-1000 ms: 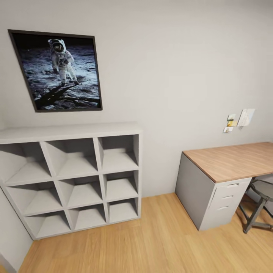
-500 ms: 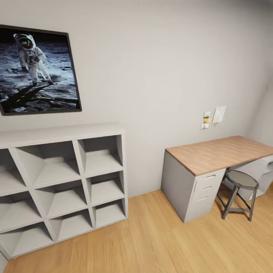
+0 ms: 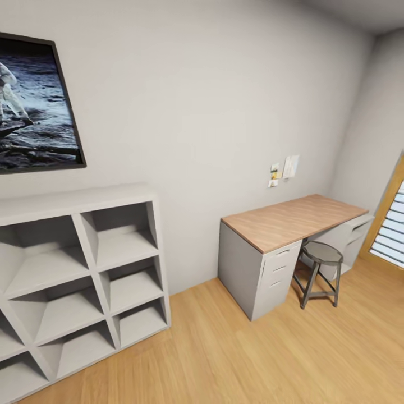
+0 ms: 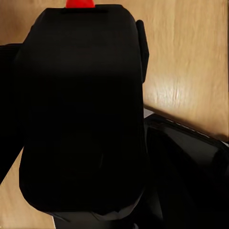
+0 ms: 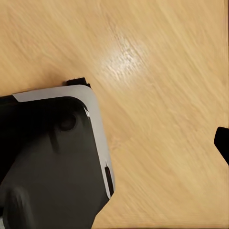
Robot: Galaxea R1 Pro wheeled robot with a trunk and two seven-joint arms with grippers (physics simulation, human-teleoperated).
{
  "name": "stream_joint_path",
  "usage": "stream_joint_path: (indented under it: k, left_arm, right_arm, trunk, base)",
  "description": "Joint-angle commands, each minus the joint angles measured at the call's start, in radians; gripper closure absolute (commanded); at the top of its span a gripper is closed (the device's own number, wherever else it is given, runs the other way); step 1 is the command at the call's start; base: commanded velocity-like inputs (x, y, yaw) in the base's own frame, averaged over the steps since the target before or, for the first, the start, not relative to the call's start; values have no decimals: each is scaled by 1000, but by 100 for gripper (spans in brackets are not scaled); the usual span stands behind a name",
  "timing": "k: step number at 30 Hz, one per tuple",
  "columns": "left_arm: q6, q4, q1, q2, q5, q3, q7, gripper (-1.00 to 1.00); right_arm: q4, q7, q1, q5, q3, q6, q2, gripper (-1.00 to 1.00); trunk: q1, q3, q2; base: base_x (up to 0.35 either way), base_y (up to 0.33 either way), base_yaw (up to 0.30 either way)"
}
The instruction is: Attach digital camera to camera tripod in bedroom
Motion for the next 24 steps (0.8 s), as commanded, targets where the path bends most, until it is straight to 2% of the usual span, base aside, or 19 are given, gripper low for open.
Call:
stream_joint_path:
  k: [1,24]
  left_arm:
    - [-1,0,0,0,5,-9,4,100]
    - [-1,0,-1,0,4,-9,7,100]
  right_arm:
    - [3,2,-2,9,-9,-6,-1,-100]
    - [3,2,-2,8,-10,-16,-1,-100]
  trunk:
    - [0,-2,-2]
    - [0,-2,-2]
  base:
    - [0,0,-298]
    - [0,0,-299]
